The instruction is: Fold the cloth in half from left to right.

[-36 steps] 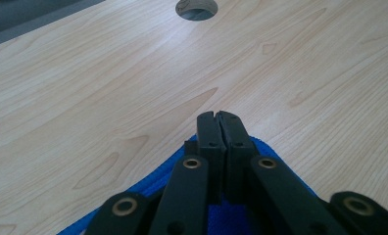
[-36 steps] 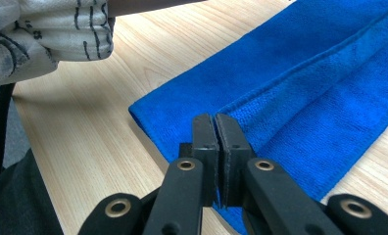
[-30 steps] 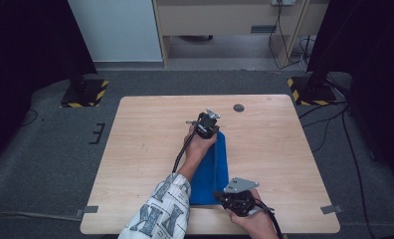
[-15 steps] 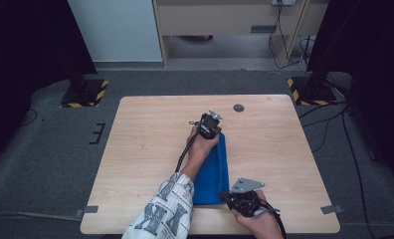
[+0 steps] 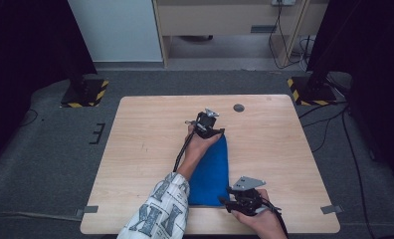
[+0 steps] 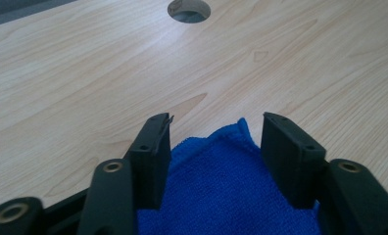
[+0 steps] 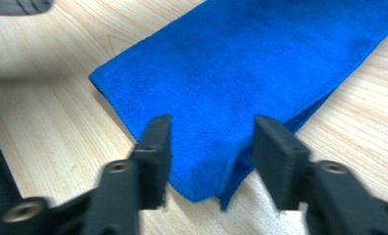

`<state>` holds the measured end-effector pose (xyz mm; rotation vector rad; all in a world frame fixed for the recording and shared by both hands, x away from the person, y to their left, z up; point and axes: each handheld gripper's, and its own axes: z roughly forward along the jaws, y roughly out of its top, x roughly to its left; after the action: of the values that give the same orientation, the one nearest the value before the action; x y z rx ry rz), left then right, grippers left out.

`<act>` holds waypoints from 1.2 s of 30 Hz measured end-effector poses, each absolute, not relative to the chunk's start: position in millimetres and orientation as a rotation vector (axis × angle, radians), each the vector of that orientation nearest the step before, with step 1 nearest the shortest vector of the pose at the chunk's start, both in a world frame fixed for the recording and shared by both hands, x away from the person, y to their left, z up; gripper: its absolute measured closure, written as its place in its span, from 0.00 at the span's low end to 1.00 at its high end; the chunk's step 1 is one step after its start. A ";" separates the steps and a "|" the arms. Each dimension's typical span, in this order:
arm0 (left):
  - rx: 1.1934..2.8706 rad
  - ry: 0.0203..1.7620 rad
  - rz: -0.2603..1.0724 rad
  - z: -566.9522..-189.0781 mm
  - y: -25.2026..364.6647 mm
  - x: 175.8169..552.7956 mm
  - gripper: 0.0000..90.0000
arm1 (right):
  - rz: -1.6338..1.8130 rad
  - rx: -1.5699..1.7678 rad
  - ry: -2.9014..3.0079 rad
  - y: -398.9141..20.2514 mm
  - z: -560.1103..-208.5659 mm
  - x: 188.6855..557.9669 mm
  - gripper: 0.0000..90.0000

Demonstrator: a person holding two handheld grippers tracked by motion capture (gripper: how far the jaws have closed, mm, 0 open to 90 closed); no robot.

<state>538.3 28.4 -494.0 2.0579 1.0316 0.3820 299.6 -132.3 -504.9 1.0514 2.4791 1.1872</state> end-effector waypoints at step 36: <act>2.114 1.066 0.430 -487.1 101.6 511.4 0.09 | 1.168 1.067 2.413 -137.3 -500.3 393.7 0.20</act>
<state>511.4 101.6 -487.1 2.1137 1.0663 0.4300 393.7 -137.3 -500.3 1.0666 2.4129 1.1676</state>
